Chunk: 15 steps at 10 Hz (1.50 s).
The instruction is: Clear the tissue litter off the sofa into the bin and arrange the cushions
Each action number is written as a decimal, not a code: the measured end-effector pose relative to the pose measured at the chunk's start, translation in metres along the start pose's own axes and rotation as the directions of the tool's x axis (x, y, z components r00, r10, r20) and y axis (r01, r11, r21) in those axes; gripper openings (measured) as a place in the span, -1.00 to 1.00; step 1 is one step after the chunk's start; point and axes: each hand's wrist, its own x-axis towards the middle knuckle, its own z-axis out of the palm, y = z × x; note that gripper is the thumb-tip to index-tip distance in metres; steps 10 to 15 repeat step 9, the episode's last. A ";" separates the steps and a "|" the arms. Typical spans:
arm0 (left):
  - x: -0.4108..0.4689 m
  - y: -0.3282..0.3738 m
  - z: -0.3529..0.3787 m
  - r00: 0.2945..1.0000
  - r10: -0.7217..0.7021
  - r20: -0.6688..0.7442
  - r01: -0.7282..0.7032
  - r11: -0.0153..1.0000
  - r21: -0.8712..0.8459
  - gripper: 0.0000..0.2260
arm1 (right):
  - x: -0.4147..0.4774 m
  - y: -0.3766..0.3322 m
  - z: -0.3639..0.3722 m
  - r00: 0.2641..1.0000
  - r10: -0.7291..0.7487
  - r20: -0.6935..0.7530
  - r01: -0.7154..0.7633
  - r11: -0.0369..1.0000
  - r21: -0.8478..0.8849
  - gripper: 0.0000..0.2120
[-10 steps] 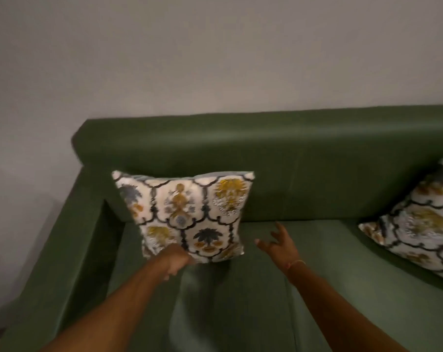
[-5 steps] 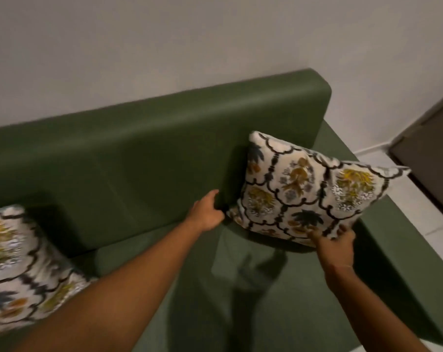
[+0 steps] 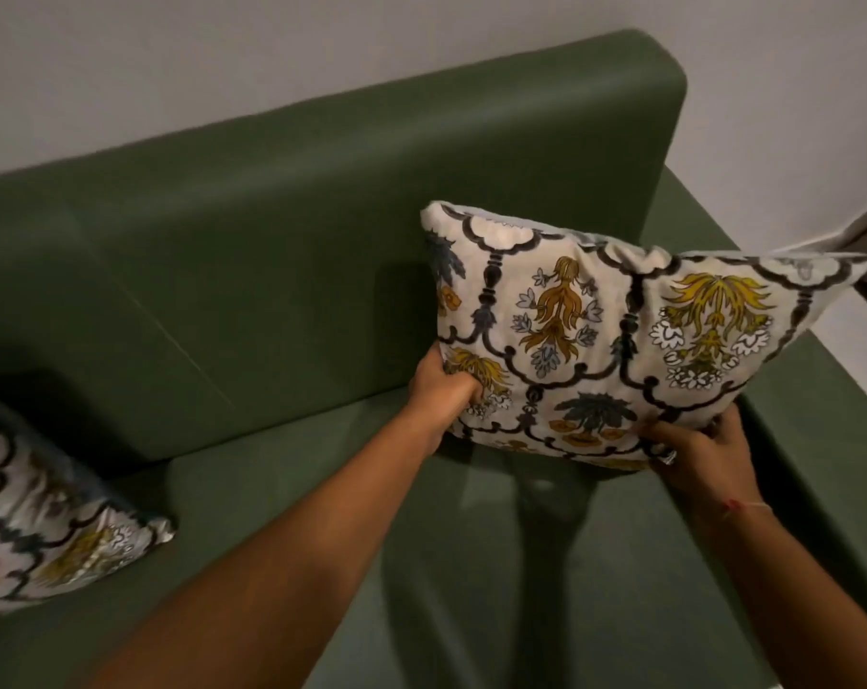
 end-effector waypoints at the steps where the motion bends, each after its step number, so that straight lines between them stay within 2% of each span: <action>1: -0.023 -0.017 -0.033 0.989 0.000 -0.147 -0.018 0.993 -0.120 -0.52 | -0.011 -0.003 0.027 0.996 -0.021 0.091 0.023 0.999 -0.029 -0.37; 2: -0.040 -0.035 -0.066 0.946 -0.028 -0.322 -0.040 0.978 -0.204 -0.55 | -0.018 -0.005 0.069 0.979 -0.034 0.201 0.048 0.997 -0.065 -0.32; 3: -0.046 -0.053 -0.091 0.919 -0.096 -0.383 -0.010 0.964 -0.266 -0.54 | -0.022 -0.002 0.105 0.959 -0.017 0.282 0.049 0.993 -0.106 -0.28; 4: -0.043 -0.069 -0.099 0.925 -0.133 -0.356 0.028 0.959 -0.283 -0.50 | -0.022 0.002 0.126 0.954 0.002 0.298 0.042 0.989 -0.143 -0.30; 5: -0.040 -0.077 -0.101 0.939 -0.098 -0.330 0.005 0.962 -0.272 -0.41 | -0.023 0.002 0.131 0.962 0.009 0.273 0.041 0.983 -0.178 -0.29; 6: -0.054 -0.089 -0.113 0.955 -0.089 -0.283 0.022 0.973 -0.231 -0.25 | -0.050 0.001 0.122 0.982 -0.077 0.172 0.117 0.965 -0.235 -0.21; 7: -0.106 -0.115 -0.147 0.955 -0.056 -0.290 0.095 0.988 0.121 -0.23 | -0.114 -0.017 0.108 0.986 -0.139 0.091 0.155 0.970 -0.189 -0.18; 8: -0.176 -0.143 -0.194 0.956 0.075 -0.283 0.105 0.814 0.571 -0.33 | -0.217 -0.058 0.085 0.931 -0.243 0.274 0.244 0.969 0.031 -0.30; 9: -0.255 -0.154 -0.252 0.954 0.176 -0.242 0.092 0.598 0.796 -0.34 | -0.331 -0.128 0.035 0.699 -0.518 0.492 0.428 0.855 0.293 -0.45; 15: -0.255 -0.154 -0.252 0.954 0.176 -0.242 0.092 0.598 0.796 -0.34 | -0.331 -0.128 0.035 0.699 -0.518 0.492 0.428 0.855 0.293 -0.45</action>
